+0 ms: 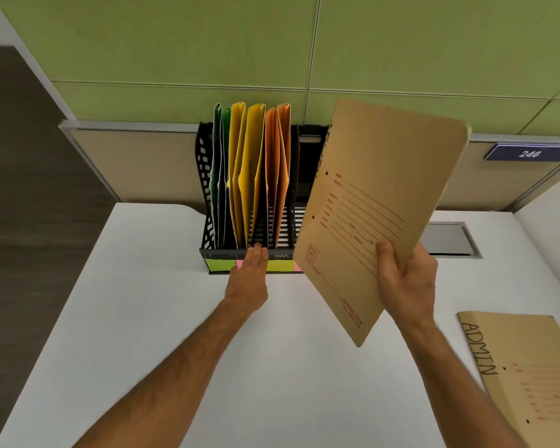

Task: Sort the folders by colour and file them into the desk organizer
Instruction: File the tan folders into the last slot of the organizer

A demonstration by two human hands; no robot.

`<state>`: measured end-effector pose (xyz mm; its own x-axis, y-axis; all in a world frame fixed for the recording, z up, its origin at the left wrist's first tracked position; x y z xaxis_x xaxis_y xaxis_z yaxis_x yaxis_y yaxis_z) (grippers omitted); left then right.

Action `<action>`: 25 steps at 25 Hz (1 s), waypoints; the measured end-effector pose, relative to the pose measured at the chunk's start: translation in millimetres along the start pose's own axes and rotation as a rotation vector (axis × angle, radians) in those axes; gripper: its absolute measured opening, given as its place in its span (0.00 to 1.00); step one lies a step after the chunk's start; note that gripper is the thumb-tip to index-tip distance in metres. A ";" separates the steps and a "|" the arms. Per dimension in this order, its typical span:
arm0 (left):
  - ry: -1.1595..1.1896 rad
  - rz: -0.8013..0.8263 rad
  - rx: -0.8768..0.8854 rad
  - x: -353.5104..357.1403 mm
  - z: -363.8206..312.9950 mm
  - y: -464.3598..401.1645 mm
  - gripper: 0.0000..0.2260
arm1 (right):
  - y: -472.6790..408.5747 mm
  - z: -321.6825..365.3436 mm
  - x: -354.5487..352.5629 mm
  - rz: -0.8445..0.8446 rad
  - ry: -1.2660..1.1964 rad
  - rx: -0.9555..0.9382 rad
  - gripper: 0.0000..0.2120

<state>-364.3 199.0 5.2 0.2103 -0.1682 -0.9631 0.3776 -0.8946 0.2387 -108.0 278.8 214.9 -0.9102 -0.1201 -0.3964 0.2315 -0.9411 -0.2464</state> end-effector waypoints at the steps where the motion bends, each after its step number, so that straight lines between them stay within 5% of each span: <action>1: 0.000 0.000 0.003 -0.4 -0.7 -0.8 0.40 | -5.9 6.3 -1.7 -0.029 0.005 -0.020 0.10; 8: -0.034 -0.006 0.014 -1.5 0.7 -0.3 0.40 | -50.5 2.1 35.8 -0.161 0.008 -0.086 0.11; 25: 0.030 -0.036 0.024 -1.4 2.0 -3.0 0.40 | -104.4 -43.5 169.1 0.061 0.083 -0.029 0.19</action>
<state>-367.5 201.2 5.6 0.2242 -0.1230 -0.9668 0.3643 -0.9095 0.2002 -271.1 370.4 135.1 -0.8627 -0.1488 -0.4833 0.2965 -0.9230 -0.2451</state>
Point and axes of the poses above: each hand's wrist, its own y-axis away from the middle knuckle, its own x-axis out of the palm, z = x × y, the point moved 8 cm from there along -y, towards the middle knuckle, and after that the axes turned 2 degrees about x, right-handed, at the moved point
